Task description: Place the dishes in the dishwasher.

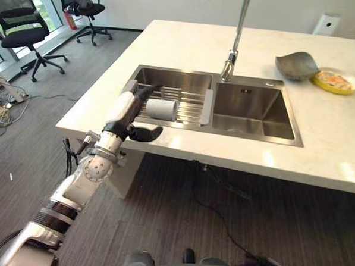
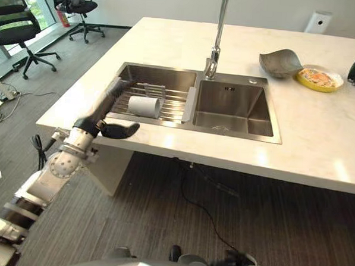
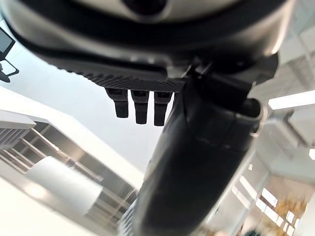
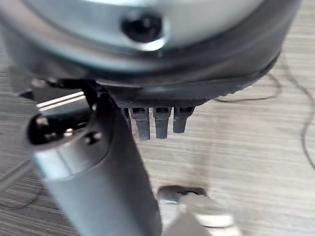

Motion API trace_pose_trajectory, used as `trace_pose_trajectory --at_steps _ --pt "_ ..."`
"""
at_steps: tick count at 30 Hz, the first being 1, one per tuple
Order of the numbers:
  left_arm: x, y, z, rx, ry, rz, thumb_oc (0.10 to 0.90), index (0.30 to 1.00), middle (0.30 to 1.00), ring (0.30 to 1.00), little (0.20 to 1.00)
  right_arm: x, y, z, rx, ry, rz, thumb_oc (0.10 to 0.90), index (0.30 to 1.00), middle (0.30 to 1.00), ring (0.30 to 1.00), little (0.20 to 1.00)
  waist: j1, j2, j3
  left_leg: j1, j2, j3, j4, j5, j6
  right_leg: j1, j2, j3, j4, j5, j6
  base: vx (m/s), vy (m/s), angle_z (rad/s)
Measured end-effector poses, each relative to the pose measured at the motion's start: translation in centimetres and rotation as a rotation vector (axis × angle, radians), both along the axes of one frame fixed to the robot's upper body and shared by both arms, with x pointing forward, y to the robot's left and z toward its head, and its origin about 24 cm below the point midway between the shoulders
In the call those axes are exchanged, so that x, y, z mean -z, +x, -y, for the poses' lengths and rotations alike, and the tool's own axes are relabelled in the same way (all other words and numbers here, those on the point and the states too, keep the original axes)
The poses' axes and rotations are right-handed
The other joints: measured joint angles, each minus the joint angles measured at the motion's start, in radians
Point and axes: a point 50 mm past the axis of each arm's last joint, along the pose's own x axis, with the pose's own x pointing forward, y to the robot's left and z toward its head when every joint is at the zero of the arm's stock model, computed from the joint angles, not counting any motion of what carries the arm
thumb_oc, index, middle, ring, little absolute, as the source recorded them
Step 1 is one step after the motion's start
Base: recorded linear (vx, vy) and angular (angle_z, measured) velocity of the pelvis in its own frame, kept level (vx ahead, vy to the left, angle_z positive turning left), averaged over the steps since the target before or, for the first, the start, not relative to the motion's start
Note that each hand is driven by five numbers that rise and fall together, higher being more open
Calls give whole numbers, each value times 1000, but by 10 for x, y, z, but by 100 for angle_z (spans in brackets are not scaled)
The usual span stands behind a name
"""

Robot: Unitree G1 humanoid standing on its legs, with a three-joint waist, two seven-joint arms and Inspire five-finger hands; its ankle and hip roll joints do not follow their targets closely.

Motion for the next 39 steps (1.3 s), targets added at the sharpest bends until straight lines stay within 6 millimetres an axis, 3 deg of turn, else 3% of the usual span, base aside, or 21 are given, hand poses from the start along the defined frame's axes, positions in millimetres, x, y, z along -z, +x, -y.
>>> trace_pose_trajectory --at_steps 1,2,3,5,7,10,19,23,26,34,39 --pt "-5 -2 -6 1 83 9 800 900 900 900 900 -4 9 4 -9 -13 38 800 900 900 900 900 8 5 -1 34 24 -31 -140 32 -27 7 15 5 6 14 -67 49 23 -39" --pt "-8 -2 -10 -6 115 22 800 900 900 900 900 -9 14 13 -17 -43 77 800 900 900 900 900 -3 31 -2 51 57 -45 -203 55 -37 32 36 2 -9 17 -118 94 42 -24" --pt "-7 -1 -11 -13 140 21 800 900 900 900 900 -11 16 17 -23 -55 90 800 900 900 900 900 -17 59 -9 81 72 -43 -280 72 -39 58 53 2 -19 11 -126 104 32 -7" --pt "-11 1 -10 6 171 21 800 900 900 900 900 -10 9 19 -19 -56 64 800 900 900 900 900 -26 83 -24 128 47 -21 -356 102 -27 79 66 3 -19 -13 -114 138 41 -10" --pt "-29 8 0 68 213 59 800 900 900 900 900 0 -13 9 -8 -16 -4 800 900 900 900 900 -50 86 -38 168 -6 -6 -375 150 8 107 74 -15 -19 -27 -121 114 44 10" --pt "-38 11 7 96 251 101 800 900 900 900 900 8 -34 -7 -38 30 -82 800 900 900 900 900 -71 81 -38 192 -31 9 -374 147 55 120 71 -15 -14 -37 -106 38 27 1" --pt "-29 21 -3 48 363 28 800 900 900 900 900 9 -25 -19 -53 62 -48 800 900 900 900 900 -93 78 -41 197 -90 1 -375 118 91 119 8 -13 -19 -59 -70 26 17 -1" --pt "-12 22 -5 60 405 -64 800 900 900 900 900 8 -33 -8 -46 35 -64 800 900 900 900 900 -94 135 -66 186 -77 7 -375 50 106 100 21 -14 -20 -63 -54 9 11 4" --pt "-2 22 -7 54 421 -106 800 900 900 900 900 7 -36 -5 -42 29 -72 800 900 900 900 900 -93 144 -69 183 -86 11 -374 50 109 94 11 -6 -19 -55 -42 5 11 -8" --pt "16 28 11 47 386 -134 800 900 900 900 900 6 -35 -2 -45 15 -69 800 900 900 900 900 -99 159 -79 161 -100 28 -369 59 126 63 -3 10 -16 -40 -30 7 -3 -5" --pt "21 43 27 37 397 -132 800 900 900 900 900 6 -34 -2 -63 4 -71 800 900 900 900 900 -108 162 -79 166 -98 41 -369 59 126 62 -2 23 -17 -41 -29 -7 -9 -8"
